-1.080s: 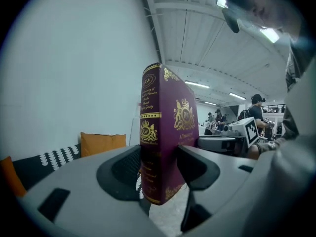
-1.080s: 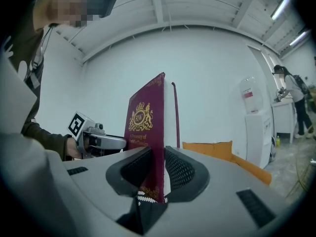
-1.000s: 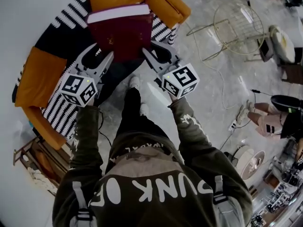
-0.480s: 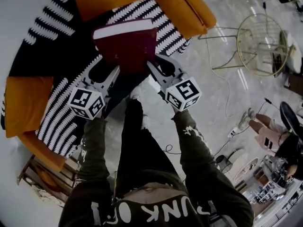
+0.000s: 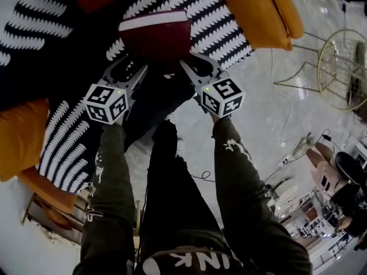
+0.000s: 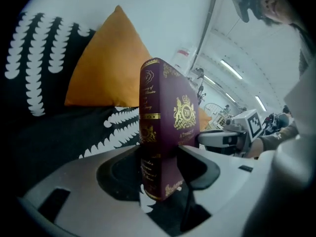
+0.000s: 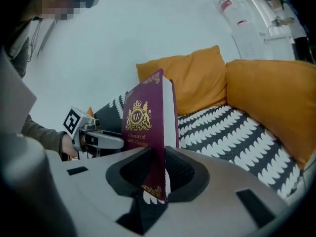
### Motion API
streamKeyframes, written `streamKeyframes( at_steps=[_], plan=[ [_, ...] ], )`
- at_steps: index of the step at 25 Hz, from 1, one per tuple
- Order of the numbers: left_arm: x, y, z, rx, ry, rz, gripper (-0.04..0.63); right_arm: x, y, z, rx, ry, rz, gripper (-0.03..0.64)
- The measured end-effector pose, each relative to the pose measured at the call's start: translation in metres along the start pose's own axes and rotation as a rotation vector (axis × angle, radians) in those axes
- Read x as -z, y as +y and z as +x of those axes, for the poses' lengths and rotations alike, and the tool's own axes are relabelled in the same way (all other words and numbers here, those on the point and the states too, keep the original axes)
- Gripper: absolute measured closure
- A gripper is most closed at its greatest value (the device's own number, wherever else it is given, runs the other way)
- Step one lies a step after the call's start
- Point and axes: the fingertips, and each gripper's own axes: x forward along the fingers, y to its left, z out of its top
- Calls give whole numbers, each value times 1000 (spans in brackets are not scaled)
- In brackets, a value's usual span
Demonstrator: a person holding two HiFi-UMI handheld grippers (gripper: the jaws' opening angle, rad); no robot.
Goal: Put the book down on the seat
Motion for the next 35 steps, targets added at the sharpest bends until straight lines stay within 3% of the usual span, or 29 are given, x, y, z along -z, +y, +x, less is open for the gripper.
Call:
streamKeyframes(
  at_steps=[11,15,17,18,21,25,35],
  plan=[
    [1,69,51,-16,-55,-118,378,19,-51,68,-31,30,113,502],
    [-4,65,64,-13,-110,-100,464,16,-83,51,-32,-35,169,503],
    [-15,64,69,-22,-139,-64,514,5,-103,39,18,-77,141,552],
    [-24,66,68,-31,-157,-34,589,-3,-109,35,41,-95,109,583],
    [-57,63,57,-42,-217,67,592,-33,-105,29,68,-146,-9,606],
    [-103,41,16,-42,-289,183,592,-85,-61,12,69,-241,-125,606],
    [-219,-107,-109,-17,-449,382,592,-215,85,-99,43,-421,-430,606]
  ],
)
